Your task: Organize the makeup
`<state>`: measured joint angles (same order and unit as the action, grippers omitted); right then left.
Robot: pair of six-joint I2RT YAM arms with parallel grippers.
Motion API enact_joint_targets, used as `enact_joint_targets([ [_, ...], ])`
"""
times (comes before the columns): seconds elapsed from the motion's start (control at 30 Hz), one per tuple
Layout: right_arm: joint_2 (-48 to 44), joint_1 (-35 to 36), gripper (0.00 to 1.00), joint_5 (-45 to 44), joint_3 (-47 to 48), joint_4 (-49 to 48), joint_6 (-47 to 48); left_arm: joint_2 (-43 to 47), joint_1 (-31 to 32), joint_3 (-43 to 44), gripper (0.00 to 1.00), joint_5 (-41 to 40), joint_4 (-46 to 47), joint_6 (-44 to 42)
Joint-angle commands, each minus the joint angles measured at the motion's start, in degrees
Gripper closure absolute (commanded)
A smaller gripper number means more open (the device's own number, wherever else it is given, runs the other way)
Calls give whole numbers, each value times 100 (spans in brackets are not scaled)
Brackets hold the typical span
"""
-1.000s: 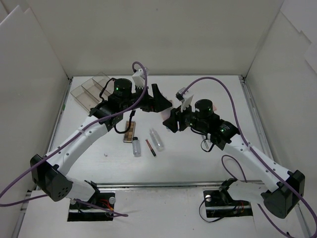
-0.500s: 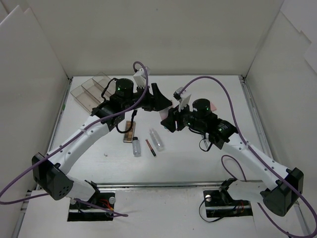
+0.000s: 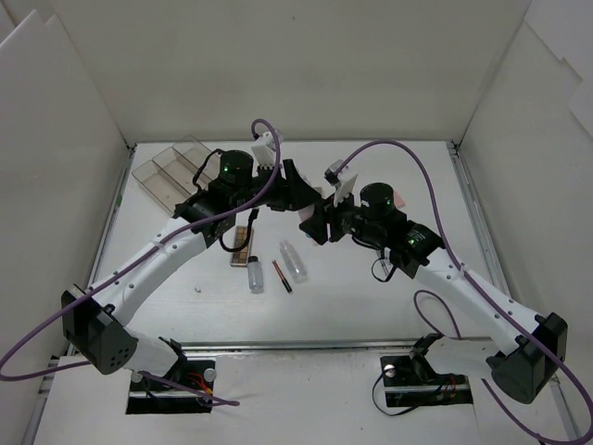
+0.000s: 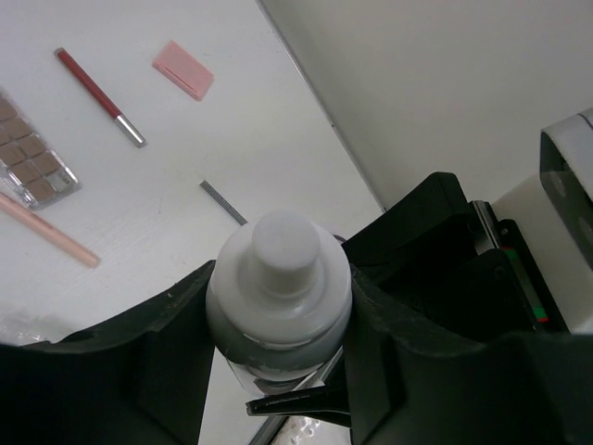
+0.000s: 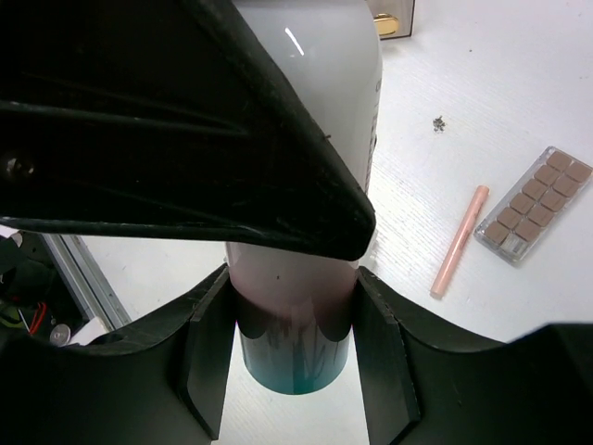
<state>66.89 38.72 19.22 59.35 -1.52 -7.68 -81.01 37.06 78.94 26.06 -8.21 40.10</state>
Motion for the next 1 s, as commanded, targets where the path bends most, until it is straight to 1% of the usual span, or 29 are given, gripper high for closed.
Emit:
enact_joint_targets([
  [0.0, -19, 39, 100, -103, 349, -753, -31, 200, 30, 148, 77, -92, 355, -2],
  [0.03, -18, 48, 100, -112, 340, -745, -40, 209, 30, 174, 82, -119, 285, -71],
  [0.07, -10, 48, 96, -129, 349, -736, -40, 226, 30, 192, 88, -197, 241, -98],
  [0.1, -1, 48, 87, -155, 332, -736, -58, 235, 30, 245, 91, -224, 197, -142],
  [0.13, -1, 39, 62, -173, 340, -727, -93, 244, 30, 254, 95, -268, 118, -203],
  [0.17, 17, 39, 48, -225, 340, -718, -102, 261, 30, 271, 100, -286, 100, -230],
  [0.2, 17, 39, 37, -270, 358, -701, -111, 270, -49, 280, 100, -295, 74, -248],
  [0.23, 17, 39, 21, -313, 384, -640, -93, 288, -163, 280, 100, -295, 30, -274],
  [0.27, 17, 39, 9, -436, 401, -517, -76, 314, -225, 289, 100, -295, 21, -309],
  [0.3, 8, 39, 2, -498, 428, -446, -58, 332, -278, 306, 100, -321, -40, -353],
  [0.47, -352, -5, 2, -1060, 314, 81, 56, 358, -708, 630, 100, -1032, -409, -1099],
  [0.5, -439, -100, 2, -1148, 209, 125, 4, 349, -787, 701, 100, -1346, -488, -1248],
  [0.57, -721, -189, 2, -1289, 121, 441, -58, 332, -1006, 816, 100, -1708, -498, -1599],
  [0.6, -878, -302, 2, -1324, 68, 572, -84, 306, -1077, 851, 100, -2119, -437, -1706],
  [0.67, -1020, -391, 2, -1509, 24, 933, -76, 235, -1322, 904, 100, -2438, -331, -2056],
  [0.7, -1151, -426, 2, -1553, 6, 1039, -49, 209, -1394, 904, 100, -2814, -113, -2189],
  [0.77, -1275, -427, 2, -1693, -90, 1259, 3, 112, -1613, 808, 100, -3115, 221, -2653],
  [0.8, -1380, -453, 2, -1737, -117, 1320, 73, 60, -1710, 799, 100, -3255, 562, -2787],
  [0.87, -1477, -444, 2, -1738, -195, 1514, 196, -186, -1894, 825, 100, -3309, 1098, -3067],
  [0.9, -1573, -462, 2, -1720, -248, 1575, 232, -378, -2087, 834, 100, -3283, 1267, -3182],
  [0.97, -1644, -462, 2, -1703, -371, 1567, 319, -625, -2246, 1008, 100, -3353, 1584, -3254],
])
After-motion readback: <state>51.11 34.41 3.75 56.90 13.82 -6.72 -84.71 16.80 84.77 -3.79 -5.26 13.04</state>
